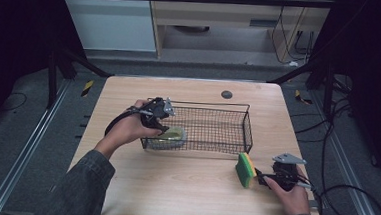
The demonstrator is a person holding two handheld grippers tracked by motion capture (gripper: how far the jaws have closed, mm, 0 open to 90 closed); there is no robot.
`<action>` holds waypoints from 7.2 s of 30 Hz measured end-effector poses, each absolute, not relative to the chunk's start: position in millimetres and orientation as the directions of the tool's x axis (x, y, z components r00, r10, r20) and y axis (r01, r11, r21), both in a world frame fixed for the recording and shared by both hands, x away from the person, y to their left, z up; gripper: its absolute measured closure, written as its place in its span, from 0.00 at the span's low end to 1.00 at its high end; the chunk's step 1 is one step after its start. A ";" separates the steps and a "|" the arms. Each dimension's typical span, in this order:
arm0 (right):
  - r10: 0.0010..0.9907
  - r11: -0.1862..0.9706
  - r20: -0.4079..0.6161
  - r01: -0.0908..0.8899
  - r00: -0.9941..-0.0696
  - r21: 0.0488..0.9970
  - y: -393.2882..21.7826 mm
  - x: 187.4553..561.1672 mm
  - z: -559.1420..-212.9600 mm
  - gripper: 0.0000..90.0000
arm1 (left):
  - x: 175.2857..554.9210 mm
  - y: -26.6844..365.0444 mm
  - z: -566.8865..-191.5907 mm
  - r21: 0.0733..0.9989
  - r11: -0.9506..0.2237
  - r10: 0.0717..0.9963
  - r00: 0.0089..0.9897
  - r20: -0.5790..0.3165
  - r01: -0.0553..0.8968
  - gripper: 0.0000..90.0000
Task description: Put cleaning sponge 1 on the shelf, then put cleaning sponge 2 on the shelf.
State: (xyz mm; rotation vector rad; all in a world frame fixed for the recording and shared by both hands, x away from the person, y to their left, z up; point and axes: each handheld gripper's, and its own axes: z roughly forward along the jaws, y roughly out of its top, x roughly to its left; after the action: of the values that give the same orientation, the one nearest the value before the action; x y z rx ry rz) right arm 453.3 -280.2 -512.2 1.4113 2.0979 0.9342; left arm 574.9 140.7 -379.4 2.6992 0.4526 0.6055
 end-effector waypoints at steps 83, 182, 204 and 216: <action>0.916 0.332 -0.002 0.753 -0.402 0.568 -251.8 389.7 -421.8 0.29 | 492.7 295.9 -508.5 0.711 -0.339 0.886 0.463 0.020 0.617 0.00; 0.914 0.367 -0.040 0.782 -0.404 0.504 -214.7 464.2 -342.0 0.71 | 493.4 294.4 -508.8 0.714 -0.325 0.893 0.449 0.016 0.620 0.00; 0.903 0.396 -0.116 0.699 -0.414 0.595 -195.7 506.4 -311.1 0.72 | 493.6 294.6 -508.5 0.712 -0.329 0.892 0.452 0.018 0.620 0.00; 0.903 0.400 -0.144 0.671 -0.405 0.625 -183.8 532.4 -305.6 0.72 | 493.6 294.7 -508.5 0.712 -0.330 0.892 0.452 0.019 0.620 0.00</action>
State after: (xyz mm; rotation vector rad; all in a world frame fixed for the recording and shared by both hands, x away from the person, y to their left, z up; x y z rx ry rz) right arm 532.4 -183.8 -305.6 1.3439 2.1963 0.6667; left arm 493.6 294.7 -508.5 2.0671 1.2578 0.5490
